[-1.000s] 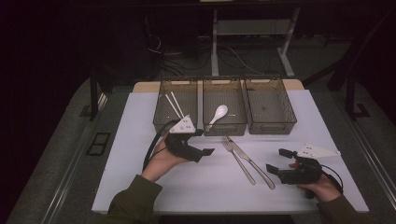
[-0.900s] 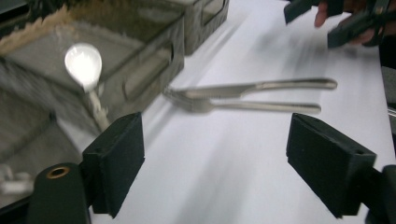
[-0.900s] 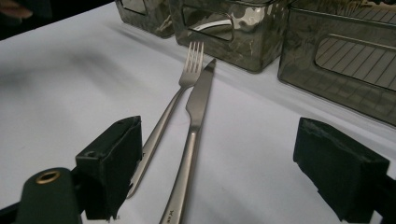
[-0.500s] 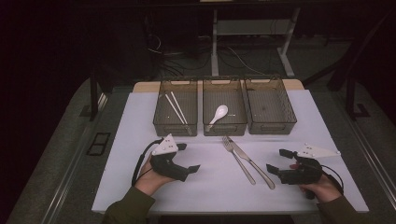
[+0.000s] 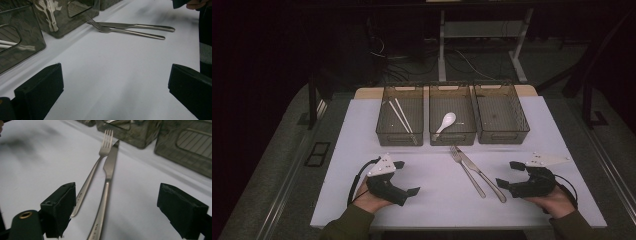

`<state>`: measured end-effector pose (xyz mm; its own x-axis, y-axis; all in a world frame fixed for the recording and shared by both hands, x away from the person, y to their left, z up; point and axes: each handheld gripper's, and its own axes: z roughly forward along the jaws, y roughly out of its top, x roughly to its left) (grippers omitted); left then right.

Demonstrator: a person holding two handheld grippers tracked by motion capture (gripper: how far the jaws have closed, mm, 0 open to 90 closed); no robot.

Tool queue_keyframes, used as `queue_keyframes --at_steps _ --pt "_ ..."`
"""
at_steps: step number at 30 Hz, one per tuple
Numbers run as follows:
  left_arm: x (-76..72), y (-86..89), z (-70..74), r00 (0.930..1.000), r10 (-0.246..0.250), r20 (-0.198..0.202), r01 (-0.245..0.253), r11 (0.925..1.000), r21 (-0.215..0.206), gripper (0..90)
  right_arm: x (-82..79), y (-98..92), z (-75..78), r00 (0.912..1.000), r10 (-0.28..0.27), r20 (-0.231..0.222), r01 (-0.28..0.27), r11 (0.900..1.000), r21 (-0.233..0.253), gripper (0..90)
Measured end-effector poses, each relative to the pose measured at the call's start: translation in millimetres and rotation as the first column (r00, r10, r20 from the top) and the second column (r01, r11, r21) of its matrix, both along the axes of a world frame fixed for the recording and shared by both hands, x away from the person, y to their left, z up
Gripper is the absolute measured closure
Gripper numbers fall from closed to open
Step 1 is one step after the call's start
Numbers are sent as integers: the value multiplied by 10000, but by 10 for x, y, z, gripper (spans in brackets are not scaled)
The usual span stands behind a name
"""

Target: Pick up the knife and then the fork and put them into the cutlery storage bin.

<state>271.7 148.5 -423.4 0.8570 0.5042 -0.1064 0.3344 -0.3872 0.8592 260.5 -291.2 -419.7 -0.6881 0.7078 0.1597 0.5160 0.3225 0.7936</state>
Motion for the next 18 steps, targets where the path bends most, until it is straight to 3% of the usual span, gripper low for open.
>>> queue_keyframes --at_steps 3,10,18 --pt "3 -4 -5 10000 -96 -6 96 9999 -59 0 11 36 13 9988 196 -447 -196 9998 9 162" --pt "5 -17 -18 9997 -254 -56 254 9997 20 0 -20 113 -1 9950 557 -833 -574 9982 -185 510" --pt "4 -29 -24 9994 -335 -79 336 9994 71 0 -56 177 -53 9856 1133 -1251 -1199 9917 -466 801"
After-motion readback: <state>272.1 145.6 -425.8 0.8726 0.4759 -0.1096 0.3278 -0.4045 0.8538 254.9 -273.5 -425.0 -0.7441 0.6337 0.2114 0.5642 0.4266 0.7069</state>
